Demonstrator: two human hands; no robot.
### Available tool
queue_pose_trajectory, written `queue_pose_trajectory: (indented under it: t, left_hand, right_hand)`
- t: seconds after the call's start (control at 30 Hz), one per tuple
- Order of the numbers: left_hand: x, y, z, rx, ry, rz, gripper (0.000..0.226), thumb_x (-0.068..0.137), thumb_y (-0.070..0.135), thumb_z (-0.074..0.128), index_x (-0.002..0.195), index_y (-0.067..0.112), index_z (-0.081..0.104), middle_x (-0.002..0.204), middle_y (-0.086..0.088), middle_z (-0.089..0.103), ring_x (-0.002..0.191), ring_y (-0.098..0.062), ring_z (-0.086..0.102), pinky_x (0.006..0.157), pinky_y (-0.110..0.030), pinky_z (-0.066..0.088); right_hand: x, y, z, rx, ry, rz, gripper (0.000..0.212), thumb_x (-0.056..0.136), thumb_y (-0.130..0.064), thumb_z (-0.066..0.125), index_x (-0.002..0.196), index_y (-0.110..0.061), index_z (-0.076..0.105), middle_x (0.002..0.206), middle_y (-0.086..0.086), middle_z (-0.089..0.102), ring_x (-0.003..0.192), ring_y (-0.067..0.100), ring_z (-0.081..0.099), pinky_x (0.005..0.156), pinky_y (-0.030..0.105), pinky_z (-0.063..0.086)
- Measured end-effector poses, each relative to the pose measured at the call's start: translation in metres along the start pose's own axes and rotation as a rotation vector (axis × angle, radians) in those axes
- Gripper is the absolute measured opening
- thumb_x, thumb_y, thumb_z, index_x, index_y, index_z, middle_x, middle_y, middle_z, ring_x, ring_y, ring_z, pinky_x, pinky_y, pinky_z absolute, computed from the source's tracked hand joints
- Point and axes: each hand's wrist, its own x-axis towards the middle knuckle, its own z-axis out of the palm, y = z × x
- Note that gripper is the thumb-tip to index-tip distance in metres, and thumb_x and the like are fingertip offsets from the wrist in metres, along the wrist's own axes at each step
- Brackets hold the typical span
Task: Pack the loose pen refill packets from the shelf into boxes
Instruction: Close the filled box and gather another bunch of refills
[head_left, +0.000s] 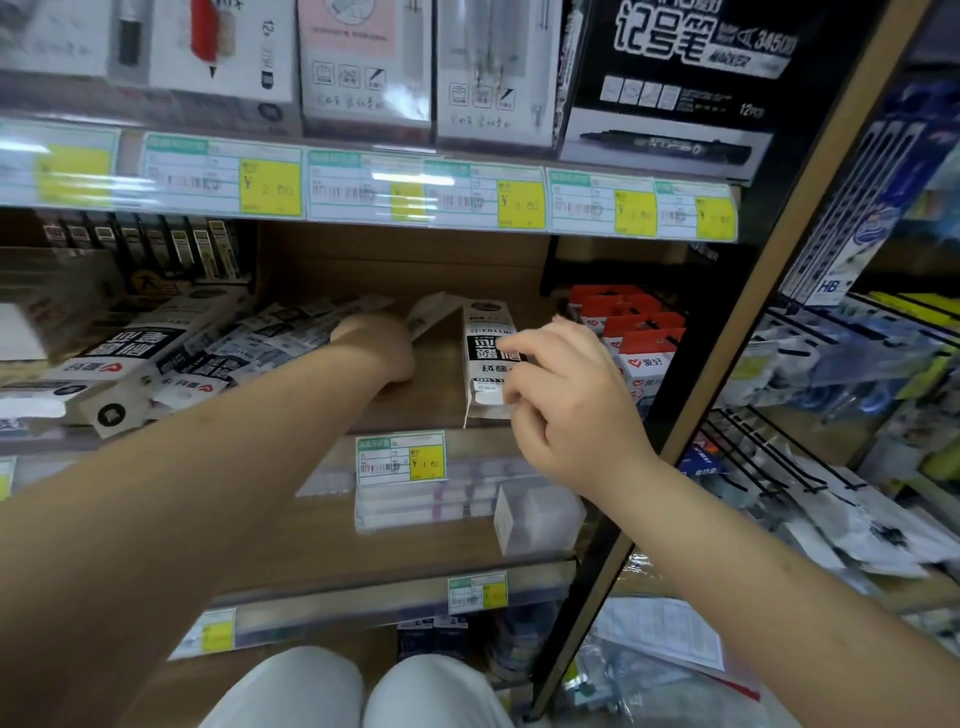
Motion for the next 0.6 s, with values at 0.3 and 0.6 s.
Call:
queue_pose_trajectory:
  t: [0.3, 0.6]
  left_hand:
    - [-0.007, -0.002, 0.007, 0.027, 0.067, -0.050, 0.038, 0.085, 0.021, 0.049, 0.122, 0.012, 0.053, 0.120, -0.011, 0.059, 0.109, -0.029, 0.057, 0.077, -0.034, 0.048]
    - [-0.014, -0.005, 0.000, 0.039, 0.106, -0.031, 0.036, 0.094, 0.013, 0.041, 0.128, 0.010, 0.050, 0.128, -0.013, 0.055, 0.116, -0.031, 0.054, 0.089, -0.041, 0.047]
  right_hand:
    - [-0.004, -0.004, -0.009, 0.004, -0.024, 0.026, 0.024, 0.075, -0.003, 0.041, 0.066, -0.002, 0.063, 0.093, 0.017, 0.068, 0.085, 0.037, 0.062, 0.093, 0.048, 0.045]
    - [-0.009, -0.004, -0.026, -0.014, -0.049, 0.063, 0.020, 0.075, -0.002, 0.044, 0.067, -0.003, 0.062, 0.095, 0.016, 0.067, 0.084, 0.034, 0.059, 0.087, 0.041, 0.043]
